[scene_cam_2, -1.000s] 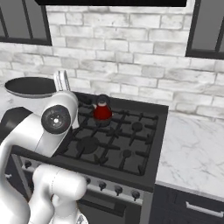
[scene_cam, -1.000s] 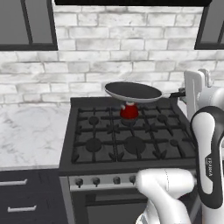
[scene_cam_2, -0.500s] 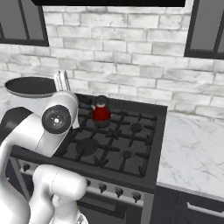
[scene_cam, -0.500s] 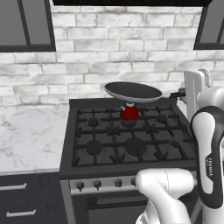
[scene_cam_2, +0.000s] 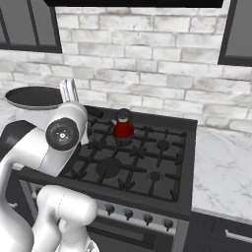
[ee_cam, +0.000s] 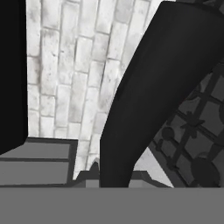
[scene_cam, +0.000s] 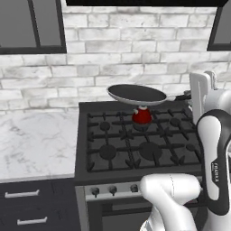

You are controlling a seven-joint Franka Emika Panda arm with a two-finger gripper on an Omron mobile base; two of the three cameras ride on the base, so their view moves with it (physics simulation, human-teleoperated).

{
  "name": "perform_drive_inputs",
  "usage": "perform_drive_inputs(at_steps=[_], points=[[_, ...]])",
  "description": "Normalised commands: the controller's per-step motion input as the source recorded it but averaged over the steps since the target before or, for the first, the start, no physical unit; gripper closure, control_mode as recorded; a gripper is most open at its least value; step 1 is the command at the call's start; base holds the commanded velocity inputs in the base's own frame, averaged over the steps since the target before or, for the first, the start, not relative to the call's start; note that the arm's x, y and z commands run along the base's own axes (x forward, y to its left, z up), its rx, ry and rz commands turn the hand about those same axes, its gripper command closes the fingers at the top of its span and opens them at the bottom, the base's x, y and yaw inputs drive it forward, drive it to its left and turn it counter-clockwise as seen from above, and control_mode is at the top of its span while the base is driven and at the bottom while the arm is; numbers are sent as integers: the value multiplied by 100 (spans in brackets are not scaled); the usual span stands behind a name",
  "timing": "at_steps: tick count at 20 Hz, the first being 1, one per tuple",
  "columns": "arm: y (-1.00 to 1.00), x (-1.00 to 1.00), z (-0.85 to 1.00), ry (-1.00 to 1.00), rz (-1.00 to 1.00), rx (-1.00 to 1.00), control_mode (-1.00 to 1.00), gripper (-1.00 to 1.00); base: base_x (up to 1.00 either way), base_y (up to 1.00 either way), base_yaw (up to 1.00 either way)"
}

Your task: Pick the pan from the cabinet and place it on the stove. Then turn on the stove burner for the pan.

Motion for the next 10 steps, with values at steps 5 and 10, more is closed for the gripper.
perform_drive_inputs(at_steps=[5, 10], points=[[0, 0, 0, 0, 0, 0, 100, 100, 23, 9, -5], [0, 0, 0, 0, 0, 0, 100, 100, 23, 21, -4]])
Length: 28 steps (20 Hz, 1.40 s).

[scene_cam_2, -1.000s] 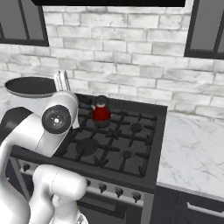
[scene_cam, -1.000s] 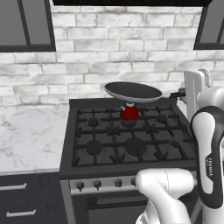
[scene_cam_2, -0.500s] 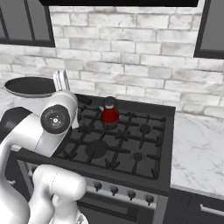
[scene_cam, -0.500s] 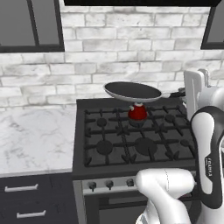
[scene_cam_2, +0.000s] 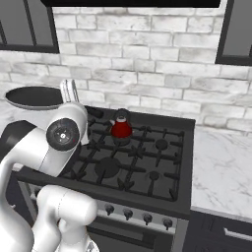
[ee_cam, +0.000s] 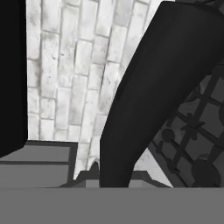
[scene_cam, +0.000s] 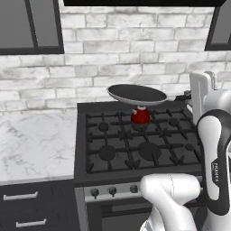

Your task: Pick the pan from the cabinet and place it on the stove. Then turn on the stove burner for the pan.

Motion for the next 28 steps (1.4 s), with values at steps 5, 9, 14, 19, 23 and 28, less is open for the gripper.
perform_drive_inputs(at_steps=[5, 9, 14, 19, 23, 28], points=[[0, 0, 0, 0, 0, 0, 100, 100, 12, 21, -2], [0, 0, 0, 0, 0, 0, 100, 100, 15, 35, -1], [0, 0, 0, 0, 0, 0, -100, 100, 2, 9, 0], [-20, -6, -2, -16, 0, 0, -100, 100, 0, 0, 0], [-43, -14, 0, -18, 0, 0, -100, 100, 0, 0, 0], [-58, -3, -7, -6, -1, 0, -100, 100, 0, 0, 0]])
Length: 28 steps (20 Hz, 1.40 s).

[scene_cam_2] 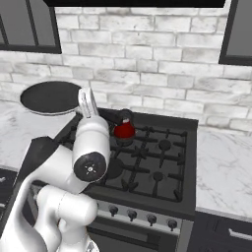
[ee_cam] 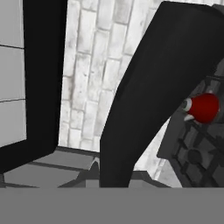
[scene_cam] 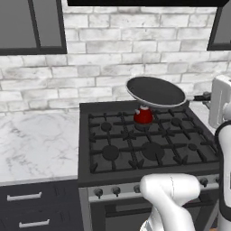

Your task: Pick the pan from the cabinet and place it on the stove. Then turn on the stove burner for the pan.

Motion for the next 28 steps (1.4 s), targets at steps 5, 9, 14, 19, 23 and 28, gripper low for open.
perform_drive_inputs(at_steps=[5, 9, 14, 19, 23, 28], points=[[-74, 0, -14, 0, 0, 1, -100, 100, 0, 0, 0], [-96, -15, -24, 1, -2, 11, -100, 100, 0, 0, 0], [-99, -30, -25, 0, -4, 14, -100, 100, 0, 0, 0], [-82, -22, -35, -1, -1, 2, -100, 100, 0, 0, 0], [-44, -17, -34, -7, 0, -8, -100, 100, 0, 0, 0], [-12, -2, -40, -8, 0, -16, -100, 100, 0, 0, 0]])
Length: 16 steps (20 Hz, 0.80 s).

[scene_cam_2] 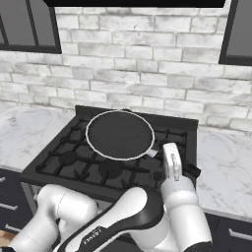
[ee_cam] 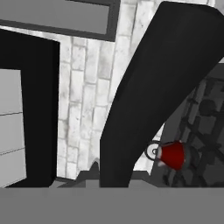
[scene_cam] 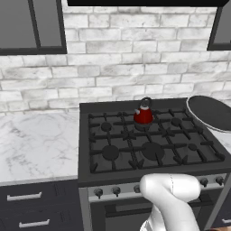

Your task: Pick the pan from the cabinet and place it on the stove. Then turn on the stove burner for the pan.

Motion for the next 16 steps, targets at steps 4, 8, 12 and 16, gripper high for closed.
perform_drive_inputs(at_steps=[4, 8, 12, 16], points=[[-1, 0, -31, -7, -2, -16, -100, 100, 0, 0, 0], [-3, 0, -15, -1, -6, -10, -100, 100, 0, 0, 0], [-6, 0, -17, 1, -8, -14, -100, 100, 0, 0, 0], [0, 0, -23, 7, -8, -21, -100, 100, 0, 0, 0]])
